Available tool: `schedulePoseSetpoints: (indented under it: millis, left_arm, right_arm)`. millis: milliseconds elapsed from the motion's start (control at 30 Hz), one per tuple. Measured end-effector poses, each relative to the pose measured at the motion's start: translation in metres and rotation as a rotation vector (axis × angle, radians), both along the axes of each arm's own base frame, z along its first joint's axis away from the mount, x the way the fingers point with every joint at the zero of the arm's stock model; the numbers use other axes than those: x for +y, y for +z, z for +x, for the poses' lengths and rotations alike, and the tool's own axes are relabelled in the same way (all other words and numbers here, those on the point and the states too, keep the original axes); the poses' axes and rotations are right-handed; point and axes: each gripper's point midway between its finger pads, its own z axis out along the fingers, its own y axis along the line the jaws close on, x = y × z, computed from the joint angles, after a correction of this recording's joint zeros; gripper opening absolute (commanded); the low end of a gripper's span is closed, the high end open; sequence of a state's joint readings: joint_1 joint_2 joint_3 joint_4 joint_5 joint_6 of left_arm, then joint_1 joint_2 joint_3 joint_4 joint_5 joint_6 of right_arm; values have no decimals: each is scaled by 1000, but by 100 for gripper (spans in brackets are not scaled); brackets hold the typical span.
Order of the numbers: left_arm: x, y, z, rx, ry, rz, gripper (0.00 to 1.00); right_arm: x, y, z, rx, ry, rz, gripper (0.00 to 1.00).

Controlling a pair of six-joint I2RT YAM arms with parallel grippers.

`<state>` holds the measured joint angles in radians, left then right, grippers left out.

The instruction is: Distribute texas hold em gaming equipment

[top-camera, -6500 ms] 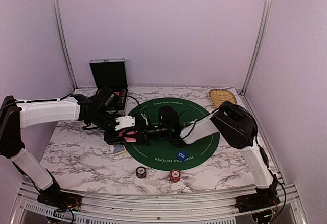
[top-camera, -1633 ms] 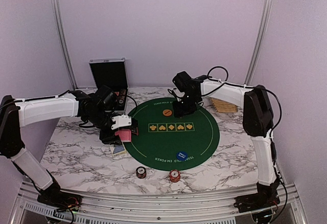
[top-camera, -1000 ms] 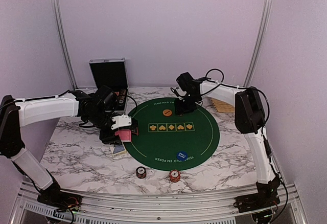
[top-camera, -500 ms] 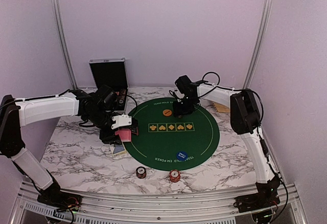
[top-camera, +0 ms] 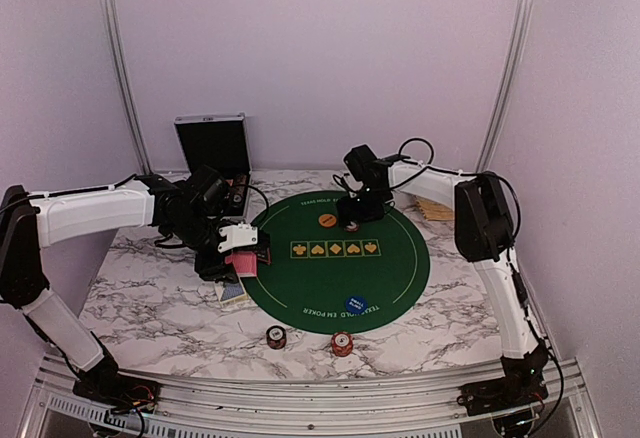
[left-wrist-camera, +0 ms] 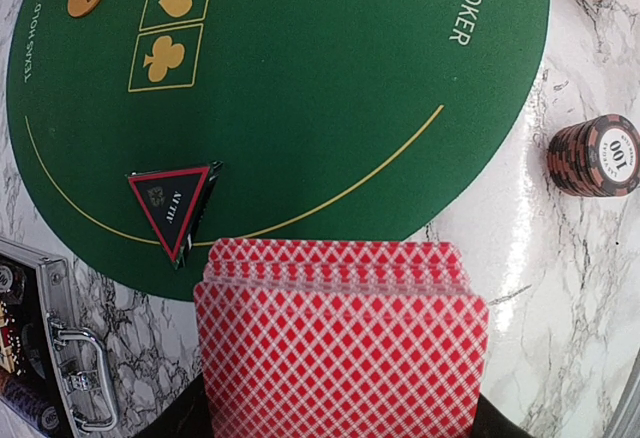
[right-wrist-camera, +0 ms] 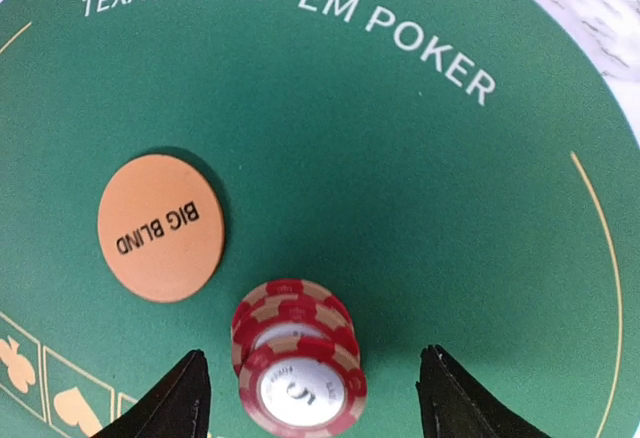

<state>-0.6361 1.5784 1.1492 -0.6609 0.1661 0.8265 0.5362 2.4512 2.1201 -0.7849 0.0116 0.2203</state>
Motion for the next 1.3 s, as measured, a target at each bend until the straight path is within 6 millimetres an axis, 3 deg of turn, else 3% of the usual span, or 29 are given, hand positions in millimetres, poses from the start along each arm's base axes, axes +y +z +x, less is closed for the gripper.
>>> schedulePoseSetpoints:
  millis: [67, 200, 333, 433, 567, 667, 867, 1033, 1300]
  left_arm:
    - [0, 0, 0, 0, 0, 0, 0]
    - [0, 0, 0, 0, 1, 1, 0]
    - [1, 0, 0, 1, 1, 2, 0]
    - [1, 0, 0, 2, 1, 2, 0]
    - [1, 0, 0, 2, 1, 3, 0]
    - [1, 0, 0, 2, 2, 3, 0]
    - [1, 0, 0, 2, 2, 4, 0]
    - [1, 0, 0, 2, 2, 4, 0]
    - [1, 0, 0, 4, 5, 4, 0]
  right_arm:
    - [0, 11, -10, -3, 13, -2, 73]
    - [2, 55, -40, -45, 46, 9, 79]
    - [18, 103, -97, -98, 127, 48, 90]
    - [30, 120, -151, -102, 203, 67, 91]
    - [40, 111, -215, -42, 295, 69, 92]
    - [39, 89, -258, 38, 341, 39, 92]
    - [47, 62, -325, 140, 436, -22, 97]
    - [58, 60, -356, 164, 502, -26, 94]
    - [58, 38, -361, 202, 509, -81, 86]
